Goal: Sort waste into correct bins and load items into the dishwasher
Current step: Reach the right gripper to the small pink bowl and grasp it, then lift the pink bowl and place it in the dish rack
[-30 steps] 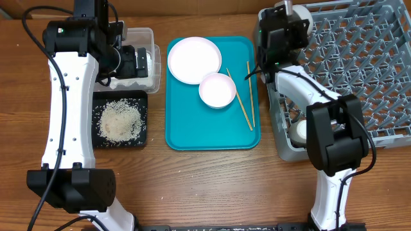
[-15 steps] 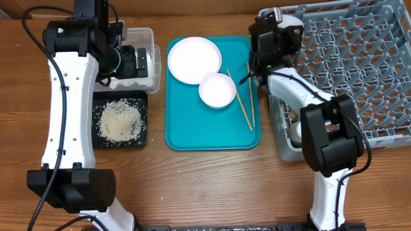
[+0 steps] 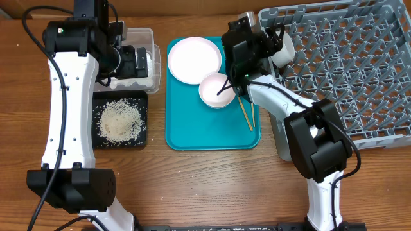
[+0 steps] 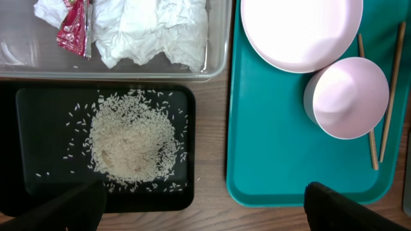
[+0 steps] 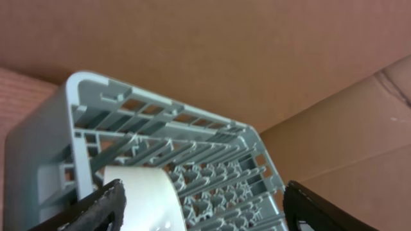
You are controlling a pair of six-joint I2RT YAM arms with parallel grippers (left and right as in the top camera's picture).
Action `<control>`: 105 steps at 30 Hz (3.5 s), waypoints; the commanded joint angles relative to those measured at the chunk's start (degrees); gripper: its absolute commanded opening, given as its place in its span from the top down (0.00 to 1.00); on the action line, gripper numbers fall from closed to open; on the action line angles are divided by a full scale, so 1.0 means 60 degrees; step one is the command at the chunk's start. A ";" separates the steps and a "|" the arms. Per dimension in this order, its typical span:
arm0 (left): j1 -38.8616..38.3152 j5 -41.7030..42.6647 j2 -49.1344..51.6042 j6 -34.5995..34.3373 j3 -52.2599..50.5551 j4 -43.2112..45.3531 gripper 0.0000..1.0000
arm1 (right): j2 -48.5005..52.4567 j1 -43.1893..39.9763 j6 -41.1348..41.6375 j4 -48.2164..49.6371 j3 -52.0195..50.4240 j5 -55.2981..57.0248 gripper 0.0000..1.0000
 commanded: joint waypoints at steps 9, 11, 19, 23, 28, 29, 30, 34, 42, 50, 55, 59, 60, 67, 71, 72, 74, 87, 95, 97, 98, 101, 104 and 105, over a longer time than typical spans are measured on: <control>-0.0018 -0.0062 -0.0182 0.0011 0.0142 0.0033 0.00 | -0.1851 0.1341 0.3945 -0.3293 0.0025 -0.3355 0.00; -0.0018 -0.0062 -0.0182 0.0011 0.0142 0.0033 0.00 | -0.2302 0.1461 0.5413 -0.4634 0.0025 -0.4677 0.00; -0.0018 -0.0062 -0.0182 0.0011 0.0142 0.0036 0.00 | -0.3574 0.1468 0.8415 -0.8131 0.0025 -0.8171 0.00; -0.0018 -0.0062 -0.0182 0.0011 0.0142 0.0036 0.00 | -0.3552 0.1351 0.9686 -0.8473 -0.0051 -0.8823 0.04; -0.0018 -0.0066 -0.0182 0.0011 0.0142 0.0036 0.00 | -0.3526 0.0878 1.2163 -0.8601 -0.0532 -0.9165 0.25; -0.0018 -0.0062 -0.0182 0.0011 0.0142 0.0036 0.00 | -0.3523 0.0780 1.2484 -0.8608 -0.0634 -0.9165 0.27; -0.0018 -0.0062 -0.0182 0.0011 0.0142 0.0036 0.00 | -0.3523 0.0667 1.2721 -0.8604 -0.0765 -0.9165 0.28; -0.0018 -0.0062 -0.0182 0.0011 0.0142 0.0036 0.00 | -0.3435 0.0317 1.2848 -0.8502 -0.1133 -0.9202 0.29; -0.0018 -0.0062 -0.0182 0.0011 0.0142 0.0036 0.00 | -0.2532 0.0233 1.2845 -0.8364 -0.1239 -0.9610 0.40; -0.0018 -0.0062 -0.0182 0.0011 0.0142 0.0036 0.00 | -0.1770 0.0233 1.3340 -0.8521 -0.1239 -0.9970 0.56; -0.0018 -0.0062 -0.0182 0.0011 0.0142 0.0036 0.00 | -0.1559 0.0233 1.3340 -0.8513 -0.1239 -1.0109 0.66; -0.0018 -0.0062 -0.0182 0.0011 0.0142 0.0036 0.00 | -0.1559 0.0233 1.3340 -0.8546 -0.1239 -1.0233 0.82; -0.0018 -0.0062 -0.0182 0.0011 0.0142 0.0036 0.00 | -0.1559 0.0233 1.3340 -0.8568 -0.1239 -1.0324 0.85; -0.0018 -0.0062 -0.0182 0.0011 0.0142 0.0036 0.00 | -0.1617 0.0244 1.3227 -0.8790 -0.1184 -1.0619 0.96; -0.0018 -0.0062 -0.0182 0.0011 0.0142 0.0036 0.00 | -0.2419 0.0062 1.1668 -0.9296 -0.0608 -1.0699 0.96; -0.0018 -0.0062 -0.0182 0.0011 0.0142 0.0036 0.00 | -0.2725 -0.0015 1.1045 -0.9486 -0.0386 -1.0648 0.96; -0.0018 -0.0062 -0.0182 0.0011 0.0142 0.0036 0.00 | -0.3381 -0.0168 1.0393 -1.0043 0.0124 -0.9963 0.96; -0.0018 -0.0062 -0.0182 0.0011 0.0142 0.0036 0.00 | -0.6666 -0.0357 0.7435 -1.2069 0.1129 -0.0820 0.96; -0.0018 -0.0062 -0.0182 0.0011 0.0142 0.0036 0.00 | -0.5770 -0.0364 0.7147 -1.1304 0.0408 0.3220 0.96; -0.0018 -0.0062 -0.0182 0.0011 0.0142 0.0033 0.00 | -0.5329 -0.0375 0.7151 -1.1275 0.0175 0.3512 0.96; -0.0018 -0.0062 -0.0182 0.0011 0.0142 0.0036 0.00 | -0.5067 -0.0412 0.7162 -1.1264 0.0051 0.3599 0.96; -0.0018 -0.0062 -0.0182 0.0011 0.0142 0.0036 0.00 | -0.4371 -0.0525 0.7297 -1.1049 -0.0302 0.3628 0.96; -0.0018 -0.0062 -0.0182 0.0011 0.0142 0.0036 0.00 | -0.3534 -0.0572 0.7293 -1.0998 -0.0455 0.3628 0.96; -0.0018 -0.0062 -0.0182 0.0011 0.0142 0.0036 0.00 | -0.3249 -0.0572 0.7293 -1.0994 -0.0466 0.3632 0.96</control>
